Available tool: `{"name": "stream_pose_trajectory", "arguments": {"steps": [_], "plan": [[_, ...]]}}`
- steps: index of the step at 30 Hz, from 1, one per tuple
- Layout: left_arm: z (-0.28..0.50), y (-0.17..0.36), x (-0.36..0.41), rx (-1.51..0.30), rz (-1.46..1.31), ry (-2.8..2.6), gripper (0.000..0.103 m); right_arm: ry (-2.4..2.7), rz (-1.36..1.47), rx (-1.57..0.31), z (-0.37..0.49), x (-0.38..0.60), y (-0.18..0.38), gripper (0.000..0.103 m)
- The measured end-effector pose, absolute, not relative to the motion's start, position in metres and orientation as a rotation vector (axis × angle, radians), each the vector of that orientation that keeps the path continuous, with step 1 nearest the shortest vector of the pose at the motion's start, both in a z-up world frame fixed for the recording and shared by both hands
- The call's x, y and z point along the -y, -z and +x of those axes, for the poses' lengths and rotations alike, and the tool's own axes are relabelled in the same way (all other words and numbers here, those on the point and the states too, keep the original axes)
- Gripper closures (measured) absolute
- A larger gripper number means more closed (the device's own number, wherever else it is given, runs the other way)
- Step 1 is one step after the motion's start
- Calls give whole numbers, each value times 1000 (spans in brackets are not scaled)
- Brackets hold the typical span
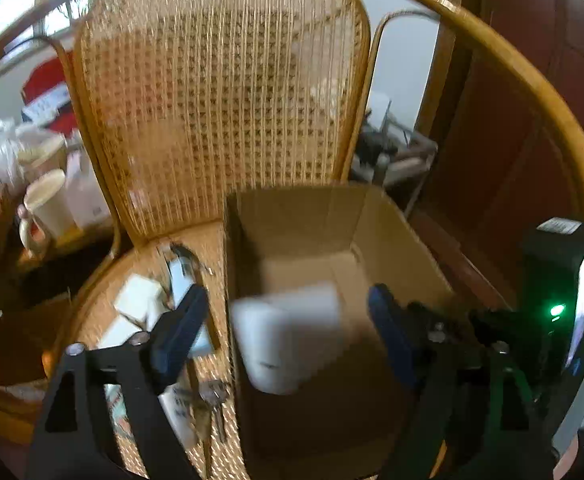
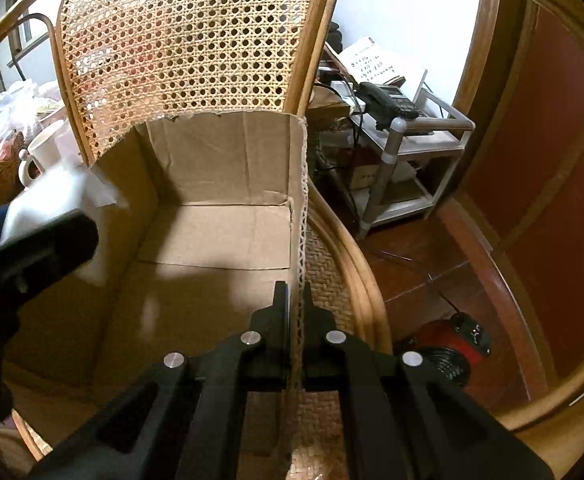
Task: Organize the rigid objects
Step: 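Carry the white block into the cardboard box and open the left gripper, then move the left tool back over the items toward the keys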
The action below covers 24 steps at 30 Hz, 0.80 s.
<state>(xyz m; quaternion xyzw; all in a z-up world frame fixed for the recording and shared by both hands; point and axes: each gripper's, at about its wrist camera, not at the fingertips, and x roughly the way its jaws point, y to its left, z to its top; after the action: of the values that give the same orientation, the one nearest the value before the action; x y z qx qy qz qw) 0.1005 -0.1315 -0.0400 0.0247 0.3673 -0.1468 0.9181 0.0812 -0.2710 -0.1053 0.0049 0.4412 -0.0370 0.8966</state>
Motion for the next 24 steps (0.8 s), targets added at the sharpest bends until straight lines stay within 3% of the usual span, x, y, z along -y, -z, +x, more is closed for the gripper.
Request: {"name": "stream_pose_trajectory", "arguments": {"steps": [2, 24], "plan": [[96, 34, 127, -692, 72, 257, 1, 72, 14, -911, 81, 270, 105, 98], [123, 47, 17, -791, 106, 8, 0, 89, -6, -915, 82, 268, 108, 97]]}}
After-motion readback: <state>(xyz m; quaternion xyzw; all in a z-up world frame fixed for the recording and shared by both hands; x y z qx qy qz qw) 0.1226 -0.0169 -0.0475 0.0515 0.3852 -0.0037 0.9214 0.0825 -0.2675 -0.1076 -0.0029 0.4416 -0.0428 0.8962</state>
